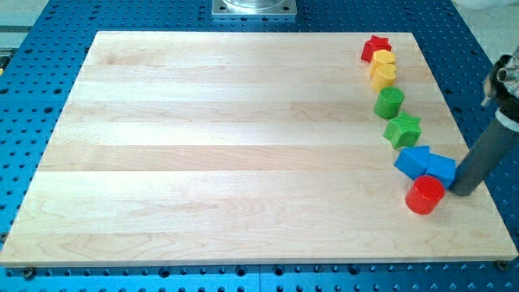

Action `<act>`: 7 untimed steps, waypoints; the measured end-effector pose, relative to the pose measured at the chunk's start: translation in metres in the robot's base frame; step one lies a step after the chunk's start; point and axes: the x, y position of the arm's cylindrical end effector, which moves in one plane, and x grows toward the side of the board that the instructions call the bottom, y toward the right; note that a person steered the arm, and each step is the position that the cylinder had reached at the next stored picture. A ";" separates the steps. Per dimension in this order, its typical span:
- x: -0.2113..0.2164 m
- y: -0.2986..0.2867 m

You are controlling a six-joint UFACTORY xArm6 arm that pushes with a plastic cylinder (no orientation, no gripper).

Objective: Separate the blue blocks from the vertical line of blocks

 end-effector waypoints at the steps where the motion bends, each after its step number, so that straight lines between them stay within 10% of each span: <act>1: -0.012 -0.024; 7: -0.011 -0.080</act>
